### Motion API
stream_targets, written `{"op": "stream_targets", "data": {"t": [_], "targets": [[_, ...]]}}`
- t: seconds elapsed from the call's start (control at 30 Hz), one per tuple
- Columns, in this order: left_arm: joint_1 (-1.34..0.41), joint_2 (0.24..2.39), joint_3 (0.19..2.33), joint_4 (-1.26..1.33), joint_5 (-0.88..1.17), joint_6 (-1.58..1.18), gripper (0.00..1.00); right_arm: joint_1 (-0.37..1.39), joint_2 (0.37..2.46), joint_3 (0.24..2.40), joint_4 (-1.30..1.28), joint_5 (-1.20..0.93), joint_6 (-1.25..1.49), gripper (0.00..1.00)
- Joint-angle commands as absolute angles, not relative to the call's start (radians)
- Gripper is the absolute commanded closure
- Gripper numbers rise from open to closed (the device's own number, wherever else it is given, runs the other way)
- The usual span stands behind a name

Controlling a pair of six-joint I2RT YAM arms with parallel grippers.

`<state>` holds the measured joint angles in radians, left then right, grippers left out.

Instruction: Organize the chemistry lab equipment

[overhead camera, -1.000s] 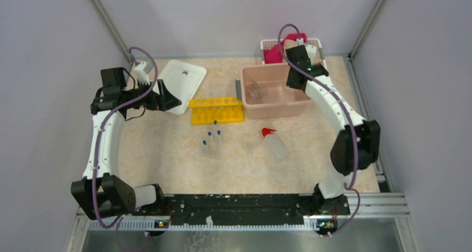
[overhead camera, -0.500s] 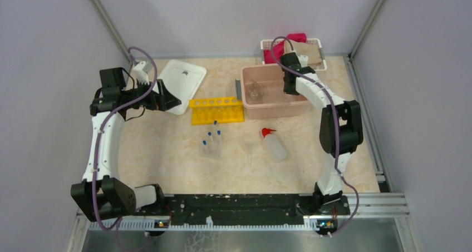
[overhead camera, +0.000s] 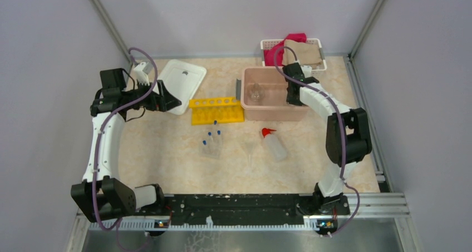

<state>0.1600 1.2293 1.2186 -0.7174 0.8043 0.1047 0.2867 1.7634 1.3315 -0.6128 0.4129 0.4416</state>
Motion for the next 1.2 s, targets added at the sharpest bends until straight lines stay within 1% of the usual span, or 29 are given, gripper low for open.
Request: {"op": "stream_targets", "data": {"t": [0.0, 0.03, 0.07, 0.1, 0.2, 0.37, 0.43, 0.53, 0.7, 0.77, 0.83, 0.9, 1.03, 1.17], "targets": [[0.168, 1.21, 1.216, -0.695, 0.822, 0.103, 0.01, 0.285, 1.722, 1.35, -0.603, 0.459, 0.456, 1.0], [0.168, 1.209, 1.217, -0.696, 0.821, 0.105, 0.01, 0.285, 1.723, 1.351, -0.603, 0.464, 0.459, 0.99], [0.167, 1.208, 1.217, -0.696, 0.82, 0.104, 0.01, 0.285, 1.723, 1.35, -0.605, 0.471, 0.462, 0.92], [0.167, 1.207, 1.218, -0.696, 0.82, 0.104, 0.01, 0.286, 1.722, 1.351, -0.608, 0.478, 0.466, 0.83], [0.167, 1.21, 1.217, -0.699, 0.817, 0.108, 0.01, 0.285, 1.717, 1.356, -0.618, 0.499, 0.479, 0.68], [0.168, 1.213, 1.222, -0.699, 0.817, 0.107, 0.01, 0.285, 1.668, 1.383, -0.632, 0.5, 0.495, 0.48], [0.168, 1.216, 1.228, -0.699, 0.818, 0.105, 0.01, 0.285, 1.632, 1.4, -0.643, 0.501, 0.5, 0.44], [0.167, 1.221, 1.235, -0.7, 0.816, 0.102, 0.01, 0.286, 1.564, 1.414, -0.651, 0.495, 0.505, 0.41], [0.168, 1.228, 1.24, -0.698, 0.815, 0.1, 0.01, 0.309, 1.418, 1.358, -0.66, 0.432, 0.493, 0.35], [0.168, 1.231, 1.241, -0.696, 0.814, 0.1, 0.01, 0.349, 1.353, 1.31, -0.668, 0.412, 0.487, 0.3], [0.168, 1.234, 1.245, -0.696, 0.811, 0.1, 0.01, 0.41, 1.287, 1.253, -0.67, 0.403, 0.476, 0.22], [0.168, 1.235, 1.248, -0.696, 0.811, 0.1, 0.01, 0.467, 1.227, 1.192, -0.667, 0.359, 0.472, 0.18], [0.168, 1.236, 1.252, -0.694, 0.813, 0.093, 0.01, 0.539, 1.158, 1.086, -0.664, 0.235, 0.484, 0.16], [0.168, 1.235, 1.254, -0.69, 0.81, 0.089, 0.01, 0.582, 1.162, 0.995, -0.653, 0.168, 0.484, 0.14]]}}
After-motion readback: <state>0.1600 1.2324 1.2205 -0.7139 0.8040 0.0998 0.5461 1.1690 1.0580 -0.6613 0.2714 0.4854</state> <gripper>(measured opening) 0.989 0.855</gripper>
